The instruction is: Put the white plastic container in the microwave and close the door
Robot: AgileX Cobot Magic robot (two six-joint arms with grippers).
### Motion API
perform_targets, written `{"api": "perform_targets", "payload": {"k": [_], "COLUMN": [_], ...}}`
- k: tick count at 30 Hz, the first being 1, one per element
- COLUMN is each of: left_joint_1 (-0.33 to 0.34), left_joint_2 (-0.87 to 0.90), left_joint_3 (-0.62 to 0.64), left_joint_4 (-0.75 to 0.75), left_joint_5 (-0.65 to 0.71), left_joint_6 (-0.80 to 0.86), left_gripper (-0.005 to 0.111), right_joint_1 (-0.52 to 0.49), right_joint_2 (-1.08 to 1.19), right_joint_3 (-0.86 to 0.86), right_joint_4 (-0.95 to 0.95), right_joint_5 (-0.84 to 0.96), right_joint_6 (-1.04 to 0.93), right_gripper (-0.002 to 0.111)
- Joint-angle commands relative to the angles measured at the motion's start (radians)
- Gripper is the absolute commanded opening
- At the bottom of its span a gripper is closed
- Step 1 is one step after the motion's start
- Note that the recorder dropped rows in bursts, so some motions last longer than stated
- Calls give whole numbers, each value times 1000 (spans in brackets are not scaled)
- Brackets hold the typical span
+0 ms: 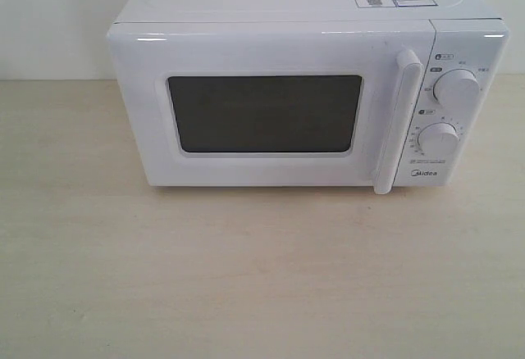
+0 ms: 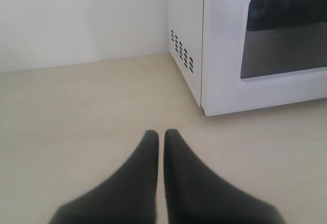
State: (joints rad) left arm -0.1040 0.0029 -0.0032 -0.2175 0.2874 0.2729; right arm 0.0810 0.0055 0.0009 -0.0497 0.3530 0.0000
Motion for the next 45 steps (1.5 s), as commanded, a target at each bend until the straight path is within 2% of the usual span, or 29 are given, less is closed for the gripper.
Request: {"api": "perform_targets", "payload": {"k": [1, 45], "left_joint_1": [3, 3], "left_joint_2": [-3, -3], "left_joint_3": [3, 3], "left_joint_4": [-10, -10], "left_joint_5": [4, 4], "left_joint_6": [-12, -12], "left_gripper": [4, 4], "right_joint_1": [-2, -2], "right_joint_2": [-5, -5], "right_joint_3": [-1, -1], "right_joint_4": [-8, -8], "right_joint_5": [-5, -22], "right_joint_6": [0, 0], "right_gripper": [0, 0]}}
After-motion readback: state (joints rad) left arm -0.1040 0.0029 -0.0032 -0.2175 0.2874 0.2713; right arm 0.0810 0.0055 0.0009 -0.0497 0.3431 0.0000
